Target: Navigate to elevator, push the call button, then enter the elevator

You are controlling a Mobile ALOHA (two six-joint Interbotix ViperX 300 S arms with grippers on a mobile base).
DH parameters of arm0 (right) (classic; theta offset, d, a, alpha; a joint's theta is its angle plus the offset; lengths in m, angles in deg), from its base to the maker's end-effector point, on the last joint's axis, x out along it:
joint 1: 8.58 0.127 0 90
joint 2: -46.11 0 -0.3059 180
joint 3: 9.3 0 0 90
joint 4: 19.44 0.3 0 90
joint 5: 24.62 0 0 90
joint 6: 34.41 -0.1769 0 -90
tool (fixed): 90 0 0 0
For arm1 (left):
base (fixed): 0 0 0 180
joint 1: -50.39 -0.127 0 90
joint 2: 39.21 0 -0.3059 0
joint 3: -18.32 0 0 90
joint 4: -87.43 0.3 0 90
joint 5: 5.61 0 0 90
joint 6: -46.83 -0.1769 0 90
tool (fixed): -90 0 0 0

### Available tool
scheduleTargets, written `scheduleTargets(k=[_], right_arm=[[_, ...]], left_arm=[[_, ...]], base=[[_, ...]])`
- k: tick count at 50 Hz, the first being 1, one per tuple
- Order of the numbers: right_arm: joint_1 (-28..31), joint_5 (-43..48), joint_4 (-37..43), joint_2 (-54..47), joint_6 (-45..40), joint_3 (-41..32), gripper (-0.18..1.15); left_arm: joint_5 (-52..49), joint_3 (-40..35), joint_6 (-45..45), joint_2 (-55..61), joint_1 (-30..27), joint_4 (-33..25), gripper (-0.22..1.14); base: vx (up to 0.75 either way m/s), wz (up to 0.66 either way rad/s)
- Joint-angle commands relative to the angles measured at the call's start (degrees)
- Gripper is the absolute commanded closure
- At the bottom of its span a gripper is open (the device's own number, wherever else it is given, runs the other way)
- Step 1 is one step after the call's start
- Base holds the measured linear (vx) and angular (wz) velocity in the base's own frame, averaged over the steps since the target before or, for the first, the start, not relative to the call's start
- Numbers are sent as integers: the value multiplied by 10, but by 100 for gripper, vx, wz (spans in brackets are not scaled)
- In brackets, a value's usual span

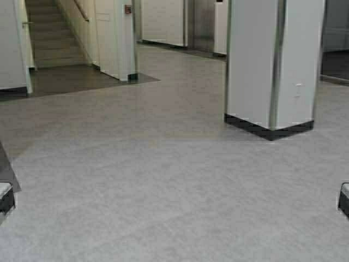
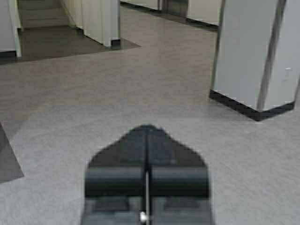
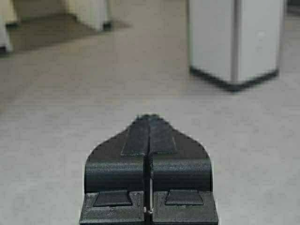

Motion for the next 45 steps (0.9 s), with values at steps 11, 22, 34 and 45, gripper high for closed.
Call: scheduleTargets(k=[11, 22, 34, 45], right_arm=[[1, 2, -1, 0, 1, -4, 92], [1, 2, -2, -3, 2, -7, 92], [1, 3, -2, 1, 1, -4, 92], [1, 3, -1, 10, 1, -2, 92]], left_arm=[[4, -18, 1, 30, 1, 1, 89], [4, -22, 0, 27, 2, 1, 89], [4, -18, 3, 24, 1, -1, 89], [7, -34, 27, 24, 1, 4, 89]], base=[[79, 29], [80, 11], [82, 3], [83, 5]])
